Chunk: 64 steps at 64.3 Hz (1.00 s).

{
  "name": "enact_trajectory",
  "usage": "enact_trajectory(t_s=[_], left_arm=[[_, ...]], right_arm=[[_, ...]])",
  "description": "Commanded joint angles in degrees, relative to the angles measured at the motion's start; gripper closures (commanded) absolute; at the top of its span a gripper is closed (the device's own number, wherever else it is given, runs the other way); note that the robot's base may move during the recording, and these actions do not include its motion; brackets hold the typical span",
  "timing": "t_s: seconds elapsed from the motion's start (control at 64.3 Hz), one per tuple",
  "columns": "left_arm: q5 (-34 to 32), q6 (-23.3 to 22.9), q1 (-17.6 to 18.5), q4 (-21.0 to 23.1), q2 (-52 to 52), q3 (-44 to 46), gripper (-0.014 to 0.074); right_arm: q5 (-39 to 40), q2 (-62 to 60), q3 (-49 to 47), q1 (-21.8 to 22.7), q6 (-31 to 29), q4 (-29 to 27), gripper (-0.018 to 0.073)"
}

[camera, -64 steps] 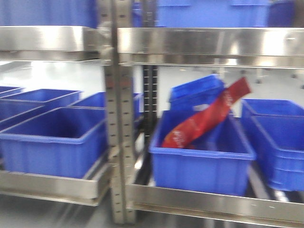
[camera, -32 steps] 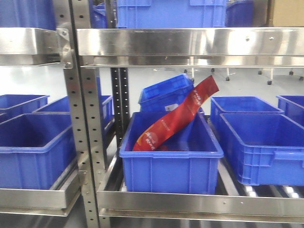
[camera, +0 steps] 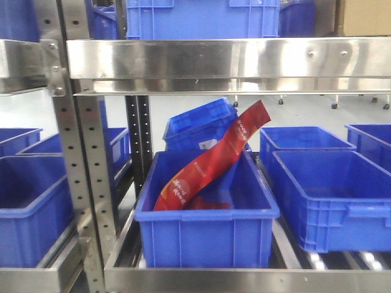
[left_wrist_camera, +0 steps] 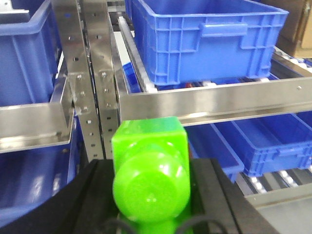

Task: Grab block from conveyor and place in blue bin
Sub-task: 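Drive the base up to the shelf of blue bins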

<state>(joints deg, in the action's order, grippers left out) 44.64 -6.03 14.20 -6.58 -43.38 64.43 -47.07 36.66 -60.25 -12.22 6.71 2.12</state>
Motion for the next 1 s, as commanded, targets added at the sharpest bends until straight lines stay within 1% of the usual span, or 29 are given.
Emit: enact_trajectory(t_s=[0.0,0.98], left_arm=[[-1.2,-0.5,0.4,0.2,0.2,0.1,0.0707],[-1.2,-0.5,0.4,0.2,0.2,0.1,0.0707]], right_arm=[[1.2,-0.2,-0.4,0.2,-0.4,0.6,0.0721],[1.2,-0.2,-0.4,0.2,-0.4,0.6,0.0721]])
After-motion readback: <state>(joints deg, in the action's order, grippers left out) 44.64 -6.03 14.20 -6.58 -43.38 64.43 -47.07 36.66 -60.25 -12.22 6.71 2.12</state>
